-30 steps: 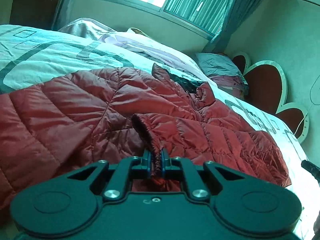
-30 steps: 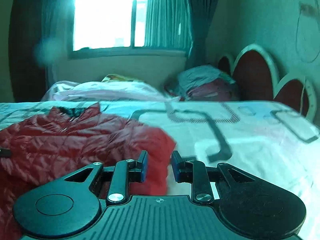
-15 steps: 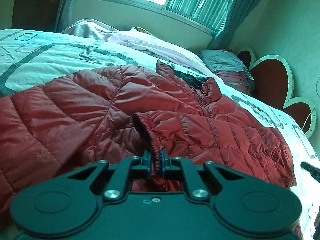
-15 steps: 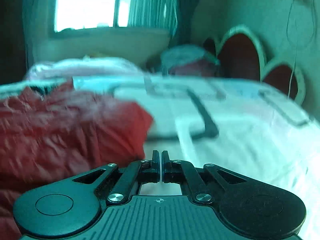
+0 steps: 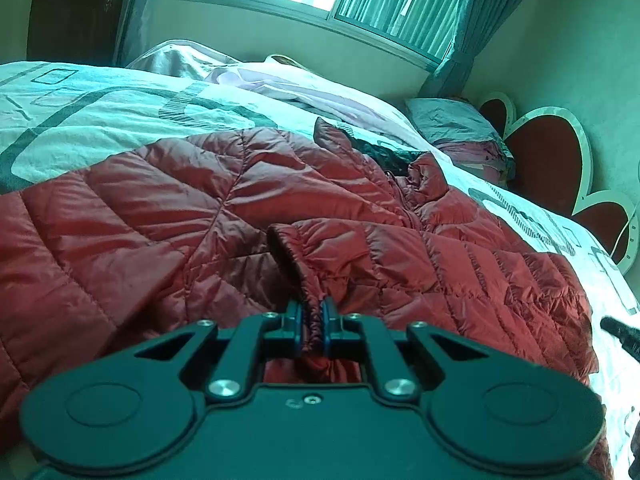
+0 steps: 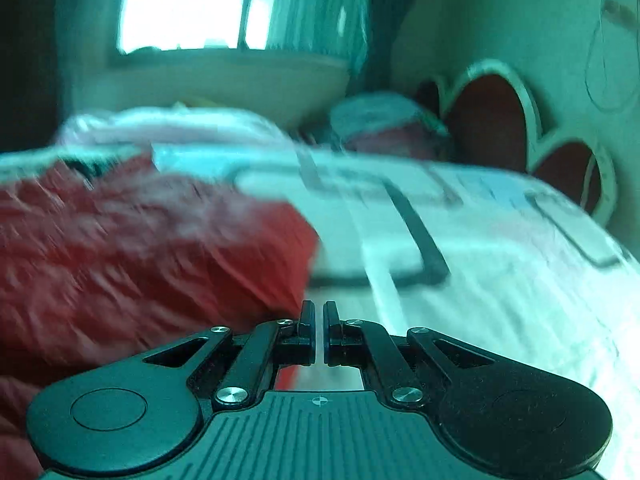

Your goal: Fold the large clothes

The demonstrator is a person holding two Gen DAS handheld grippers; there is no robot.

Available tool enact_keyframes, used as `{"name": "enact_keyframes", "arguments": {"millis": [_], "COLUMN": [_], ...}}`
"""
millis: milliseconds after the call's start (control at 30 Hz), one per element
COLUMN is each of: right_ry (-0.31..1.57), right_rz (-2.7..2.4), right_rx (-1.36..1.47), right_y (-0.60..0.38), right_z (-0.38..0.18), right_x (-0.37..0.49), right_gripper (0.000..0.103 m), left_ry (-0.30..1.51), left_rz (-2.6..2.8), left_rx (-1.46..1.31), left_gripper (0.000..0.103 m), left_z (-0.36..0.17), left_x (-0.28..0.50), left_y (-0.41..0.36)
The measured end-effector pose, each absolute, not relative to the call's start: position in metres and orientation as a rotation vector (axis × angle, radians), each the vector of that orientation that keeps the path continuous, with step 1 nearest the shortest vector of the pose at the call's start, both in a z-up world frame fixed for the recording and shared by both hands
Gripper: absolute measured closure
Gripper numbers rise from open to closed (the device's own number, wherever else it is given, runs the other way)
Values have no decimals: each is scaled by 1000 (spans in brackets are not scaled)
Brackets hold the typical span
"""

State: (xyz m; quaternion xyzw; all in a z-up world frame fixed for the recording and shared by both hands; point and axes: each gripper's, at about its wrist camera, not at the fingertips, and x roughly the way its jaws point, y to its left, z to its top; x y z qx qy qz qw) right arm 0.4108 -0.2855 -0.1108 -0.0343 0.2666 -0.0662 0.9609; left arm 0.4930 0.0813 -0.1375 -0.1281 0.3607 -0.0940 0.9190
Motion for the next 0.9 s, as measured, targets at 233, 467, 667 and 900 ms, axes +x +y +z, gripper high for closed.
{"name": "enact_keyframes", "arguments": {"millis": [233, 467, 667, 900], "right_ry": [720, 565, 677, 721], "right_rz": [-161, -145, -66, -77], "right_rx": [-76, -18, 17, -76], "right_y": [-293, -300, -300, -287], "right_z": [-139, -103, -127, -143], "right_x": [447, 454, 496, 482], "right_gripper": [102, 102, 102, 102], "left_ry": [750, 679, 796, 736], "left_rz": [-212, -181, -227, -176], "left_rx": [-229, -221, -231, -183], "left_gripper": [94, 53, 95, 96], "left_z": [-138, -121, -137, -136], "left_x": [500, 494, 530, 512], "left_y": [79, 89, 80, 85]}}
